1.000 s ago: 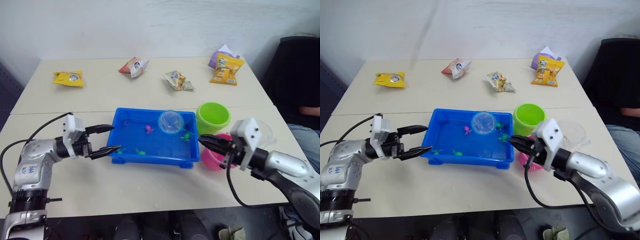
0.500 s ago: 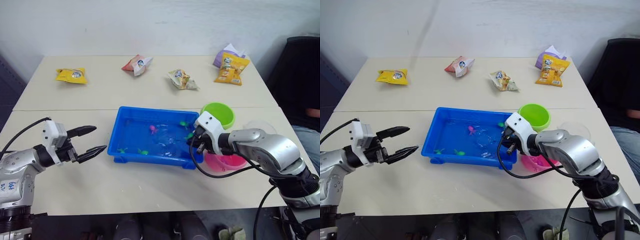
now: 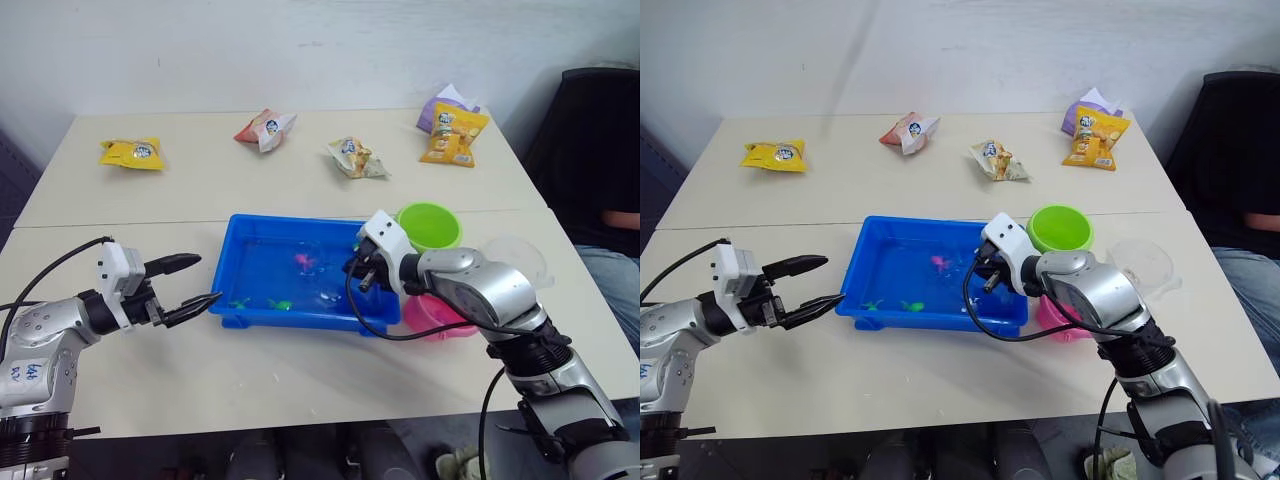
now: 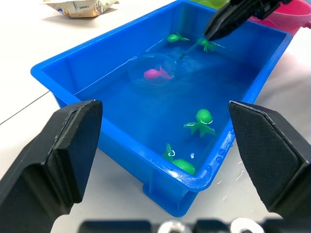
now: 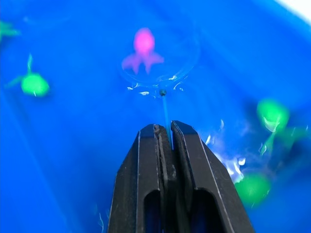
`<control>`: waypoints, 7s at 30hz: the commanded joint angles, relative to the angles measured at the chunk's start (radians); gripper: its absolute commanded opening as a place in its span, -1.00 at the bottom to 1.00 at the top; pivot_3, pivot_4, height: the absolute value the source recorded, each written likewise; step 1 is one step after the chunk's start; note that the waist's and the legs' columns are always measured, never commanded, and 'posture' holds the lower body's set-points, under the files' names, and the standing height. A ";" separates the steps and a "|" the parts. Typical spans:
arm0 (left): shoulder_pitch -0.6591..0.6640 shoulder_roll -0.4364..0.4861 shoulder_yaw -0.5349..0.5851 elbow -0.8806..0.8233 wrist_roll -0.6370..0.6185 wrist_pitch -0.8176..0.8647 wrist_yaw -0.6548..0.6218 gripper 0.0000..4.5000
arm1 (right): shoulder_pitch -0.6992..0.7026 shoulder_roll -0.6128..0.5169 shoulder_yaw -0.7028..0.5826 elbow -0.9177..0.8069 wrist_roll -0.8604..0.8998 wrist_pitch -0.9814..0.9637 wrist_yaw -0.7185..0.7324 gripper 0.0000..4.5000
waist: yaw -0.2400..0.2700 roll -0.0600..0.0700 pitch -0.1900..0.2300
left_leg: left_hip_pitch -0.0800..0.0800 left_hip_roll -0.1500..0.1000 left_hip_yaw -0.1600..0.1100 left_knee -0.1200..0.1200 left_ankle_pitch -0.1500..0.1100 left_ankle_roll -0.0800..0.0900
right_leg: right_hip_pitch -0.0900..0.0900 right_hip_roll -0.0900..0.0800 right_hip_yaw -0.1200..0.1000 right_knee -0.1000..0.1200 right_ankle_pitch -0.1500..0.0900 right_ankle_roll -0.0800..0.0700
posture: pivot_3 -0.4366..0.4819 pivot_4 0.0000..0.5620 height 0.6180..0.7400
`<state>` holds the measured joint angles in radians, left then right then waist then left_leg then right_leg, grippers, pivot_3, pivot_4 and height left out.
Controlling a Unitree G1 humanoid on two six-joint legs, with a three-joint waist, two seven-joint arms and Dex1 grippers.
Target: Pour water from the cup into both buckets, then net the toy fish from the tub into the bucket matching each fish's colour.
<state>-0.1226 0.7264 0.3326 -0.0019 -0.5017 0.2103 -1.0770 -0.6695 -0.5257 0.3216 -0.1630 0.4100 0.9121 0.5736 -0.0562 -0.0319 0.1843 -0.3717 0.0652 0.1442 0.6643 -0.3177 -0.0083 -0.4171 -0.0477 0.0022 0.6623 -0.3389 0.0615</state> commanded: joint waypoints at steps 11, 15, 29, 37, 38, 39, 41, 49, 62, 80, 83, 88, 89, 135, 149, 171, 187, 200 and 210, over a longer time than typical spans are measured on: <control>-0.225 -0.009 -0.165 -0.069 -0.038 0.064 -0.078 0.97 | 0.326 -0.223 -0.480 -0.483 0.265 0.126 0.108 -1.00 | 0.023 0.000 0.000 | 0.000 0.000 0.000 0.000 0.000 0.000 | 0.001 0.001 0.001 -0.001 0.000 0.001 | -0.05 -0.47 0.98; -0.290 -0.043 -0.240 -0.068 -0.049 0.092 -0.129 0.97 | 0.512 -0.259 -0.710 -0.607 0.354 0.145 0.125 -1.00 | 0.028 0.000 0.000 | 0.001 0.000 0.000 0.000 0.000 0.000 | 0.002 0.002 0.001 -0.001 0.000 0.001 | -0.05 -0.47 0.98; -0.455 -0.148 -0.361 0.072 -0.026 0.074 -0.260 0.97 | 1.118 -0.215 -1.230 -0.684 0.309 -0.074 0.221 -1.00 | 0.028 0.000 0.000 | 0.002 -0.001 -0.001 0.002 0.000 0.000 | 0.005 0.005 0.004 -0.004 0.002 0.004 | -0.05 -0.47 0.98; -0.475 -0.167 -0.377 0.107 -0.010 0.064 -0.285 0.97 | 1.253 -0.087 -1.078 -0.521 -0.093 -0.671 0.249 -1.00 | 0.028 0.001 0.000 | 0.004 -0.001 0.000 0.001 0.001 -0.001 | 0.006 0.007 0.005 -0.003 0.002 0.004 | -0.05 -0.47 0.98; -0.476 -0.167 -0.377 0.108 -0.009 0.064 -0.286 0.97 | 1.250 -0.073 -1.064 -0.491 -0.139 -0.776 0.248 -1.00 | 0.028 0.001 0.000 | 0.004 -0.001 0.000 0.001 0.001 -0.001 | 0.006 0.007 0.005 -0.003 0.002 0.004 | -0.05 -0.47 0.98; -0.476 -0.168 -0.376 0.110 -0.009 0.063 -0.286 0.97 | 1.254 -0.066 -1.050 -0.459 -0.190 -0.865 0.243 -1.00 | 0.028 0.001 0.000 | 0.004 -0.001 0.000 0.002 0.001 -0.001 | 0.006 0.007 0.005 -0.003 0.002 0.004 | -0.05 -0.47 0.98; -0.478 -0.169 -0.375 0.112 -0.008 0.063 -0.285 0.97 | 1.253 -0.059 -1.033 -0.393 -0.272 -1.025 0.228 -1.00 | 0.028 0.001 0.000 | 0.005 -0.001 0.001 0.002 0.001 -0.001 | 0.006 0.007 0.005 -0.003 0.002 0.004 | -0.05 -0.47 0.98; -0.469 -0.174 -0.369 0.117 -0.004 0.054 -0.273 0.97 | 1.217 -0.097 -1.068 -0.120 -0.779 -1.742 -0.067 -1.00 | 0.027 0.001 0.000 | 0.006 -0.001 0.001 0.002 0.001 -0.002 | 0.006 0.007 0.006 -0.003 0.002 0.004 | -0.05 -0.47 0.98; -0.466 -0.177 -0.364 0.119 -0.005 0.046 -0.258 0.97 | 1.195 -0.108 -1.154 -0.103 -1.228 -1.899 -0.475 -1.00 | 0.026 0.002 0.000 | 0.007 -0.001 0.002 0.002 0.002 -0.005 | 0.006 0.007 0.006 0.000 0.002 0.003 | -0.05 -0.47 0.98; -0.425 -0.118 -0.310 0.172 0.019 0.010 -0.242 0.97 | 1.085 -0.452 -0.710 -0.660 0.571 -0.562 -0.298 -1.00 | 0.030 0.001 0.000 | 0.018 0.000 -0.004 -0.001 0.001 -0.002 | 0.021 0.005 0.004 -0.003 0.001 0.002 | -0.05 -0.47 0.98; -0.404 -0.105 -0.298 0.160 0.021 0.010 -0.231 0.97 | 0.885 -0.520 -0.591 -0.633 0.782 -0.366 -0.409 -1.00 | 0.024 0.001 0.000 | 0.018 0.000 -0.001 0.001 0.000 0.000 | 0.021 0.002 0.004 -0.003 0.002 0.003 | -0.05 -0.47 0.98; -0.361 -0.088 -0.277 0.115 0.015 0.018 -0.208 0.97 | 0.635 -0.593 -0.425 -0.492 1.177 -0.121 -0.728 -1.00 | 0.027 0.000 0.000 | 0.015 0.001 -0.002 0.000 0.000 0.000 | 0.017 0.003 0.003 -0.004 0.001 0.001 | -0.05 -0.47 0.98; -0.354 -0.085 -0.274 0.107 0.013 0.020 -0.202 0.97 | 0.599 -0.588 -0.409 -0.478 1.226 -0.110 -0.764 -1.00 | 0.029 0.001 0.000 | 0.013 0.000 -0.002 0.000 0.000 0.000 | 0.014 0.003 0.003 -0.004 0.001 0.001 | -0.05 -0.47 0.98; -0.248 -0.087 -0.240 -0.017 -0.011 0.044 -0.108 0.97 | 0.241 -0.552 -0.261 -0.378 1.384 0.074 -1.136 -1.00 | 0.028 0.001 0.000 | -0.001 0.001 -0.001 0.002 0.000 0.002 | 0.003 0.001 0.003 -0.005 0.003 0.004 | -0.05 -0.47 0.98; -0.337 -0.113 -0.280 0.065 -0.002 0.033 -0.156 0.97 | 0.663 -0.557 -0.804 -0.530 1.024 -0.007 -0.666 -1.00 | 0.029 0.001 0.000 | -0.002 0.000 -0.001 0.000 0.000 0.002 | 0.003 0.002 0.003 -0.008 0.004 0.005 | -0.05 -0.47 0.98; -0.363 -0.150 -0.303 0.117 0.015 0.006 -0.182 0.97 | 0.727 -0.675 -0.536 -0.224 -0.356 -0.677 -0.258 -1.00 | 0.027 0.002 0.000 | 0.002 0.000 0.003 0.001 0.001 0.000 | 0.003 0.004 0.005 -0.007 0.004 0.006 | -0.05 -0.47 0.98; -0.371 -0.171 -0.296 0.132 0.014 -0.022 -0.163 0.97 | 0.708 -0.652 -0.517 -0.039 -0.851 -1.117 -0.337 -1.00 | 0.027 0.002 0.000 | 0.002 0.000 0.004 0.002 0.001 -0.001 | 0.003 0.005 0.005 -0.005 0.004 0.006 | -0.05 -0.47 0.98; -0.331 -0.075 -0.170 0.251 0.002 -0.107 -0.210 0.97 | 0.542 -0.345 -0.603 -0.473 0.347 -0.276 -0.111 -1.00 | 0.022 0.003 0.001 | 0.004 0.002 0.002 0.003 0.002 -0.003 | 0.003 0.006 0.005 0.000 0.003 0.004 | -0.05 -0.47 0.98; -0.268 -0.015 -0.095 0.271 0.006 -0.157 -0.214 0.97 | 0.323 -0.397 -0.499 -0.371 0.901 0.332 -0.446 -1.00 | 0.027 0.002 0.000 | 0.001 0.000 0.000 0.003 0.000 0.002 | 0.004 0.000 0.003 -0.002 0.003 0.003 | -0.05 -0.47 0.98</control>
<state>-0.4023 0.6887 0.2030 0.2883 -0.4852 0.0631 -1.2921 -0.3207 -0.9265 -0.1680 -0.5681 1.2422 1.1849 0.1885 -0.0294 -0.0302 0.1841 -0.3706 0.0650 0.1443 0.6676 -0.3182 -0.0061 -0.4136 -0.0476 0.0048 0.6599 -0.3359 0.0644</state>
